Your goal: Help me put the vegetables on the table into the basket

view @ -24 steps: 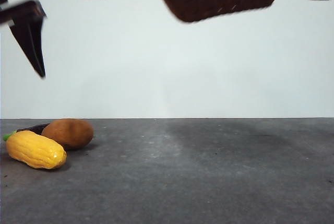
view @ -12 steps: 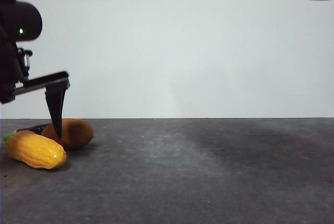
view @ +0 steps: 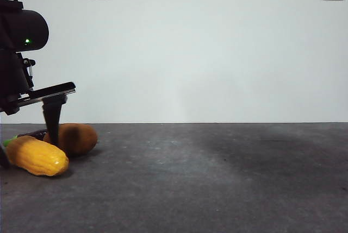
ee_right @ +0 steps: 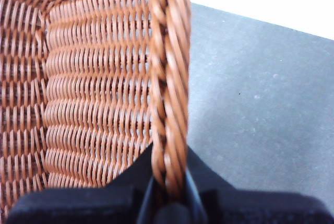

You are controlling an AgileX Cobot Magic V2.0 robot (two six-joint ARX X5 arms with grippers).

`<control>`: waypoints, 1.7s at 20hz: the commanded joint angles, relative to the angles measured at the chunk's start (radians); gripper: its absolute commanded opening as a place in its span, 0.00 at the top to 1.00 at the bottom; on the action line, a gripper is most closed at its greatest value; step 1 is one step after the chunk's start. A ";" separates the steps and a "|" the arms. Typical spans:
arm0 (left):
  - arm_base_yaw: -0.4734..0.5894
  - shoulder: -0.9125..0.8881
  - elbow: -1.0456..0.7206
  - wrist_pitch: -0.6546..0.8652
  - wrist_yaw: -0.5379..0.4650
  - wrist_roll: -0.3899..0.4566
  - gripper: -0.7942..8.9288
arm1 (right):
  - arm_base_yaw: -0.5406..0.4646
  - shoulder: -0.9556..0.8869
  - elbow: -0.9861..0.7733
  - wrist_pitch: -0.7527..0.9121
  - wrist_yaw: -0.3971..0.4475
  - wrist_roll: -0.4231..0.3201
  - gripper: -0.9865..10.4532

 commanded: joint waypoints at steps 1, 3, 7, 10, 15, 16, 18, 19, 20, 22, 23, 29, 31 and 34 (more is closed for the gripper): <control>-0.003 0.010 -0.004 0.010 0.013 -0.006 0.93 | 0.003 -0.004 0.001 0.012 -0.012 0.005 0.92; -0.004 0.010 -0.004 0.011 0.013 -0.001 0.93 | 0.003 -0.004 0.001 0.007 -0.016 0.002 0.92; -0.004 -0.007 -0.004 -0.002 0.039 0.084 0.93 | 0.003 -0.001 0.000 0.007 -0.015 0.003 0.92; -0.004 -0.086 -0.004 -0.018 0.031 0.185 0.93 | 0.003 0.021 -0.001 -0.012 -0.016 0.012 0.92; -0.005 -0.331 -0.004 -0.034 0.040 0.317 0.93 | 0.003 0.108 -0.058 0.024 -0.016 0.055 0.92; -0.007 -0.382 -0.004 -0.047 0.043 0.341 0.93 | 0.003 0.122 -0.089 0.051 -0.016 0.073 0.92; -0.021 -0.493 -0.004 -0.079 0.051 0.381 0.93 | 0.003 0.148 -0.183 0.130 -0.018 0.125 0.92; -0.033 -0.553 -0.004 -0.108 0.071 0.391 0.93 | 0.003 0.159 -0.245 0.185 -0.027 0.155 0.92; -0.047 -0.601 -0.004 -0.135 0.101 0.391 0.93 | 0.003 0.170 -0.295 0.233 -0.039 0.182 0.92; -0.100 -0.694 -0.004 -0.177 0.146 0.395 0.93 | 0.005 0.189 -0.403 0.344 -0.079 0.247 0.92; -0.144 -0.737 -0.004 -0.182 0.147 0.370 0.93 | 0.005 0.199 -0.459 0.400 -0.093 0.278 0.92; -0.417 -0.729 -0.004 -0.024 0.079 0.215 0.93 | 0.008 0.224 -0.610 0.528 -0.126 0.340 0.92; -0.508 -0.622 -0.004 0.064 0.063 0.187 0.93 | 0.016 0.224 -0.611 0.551 -0.125 0.354 0.92; -0.576 -0.433 -0.004 0.294 0.065 0.113 0.93 | 0.020 0.224 -0.611 0.553 -0.124 0.360 0.92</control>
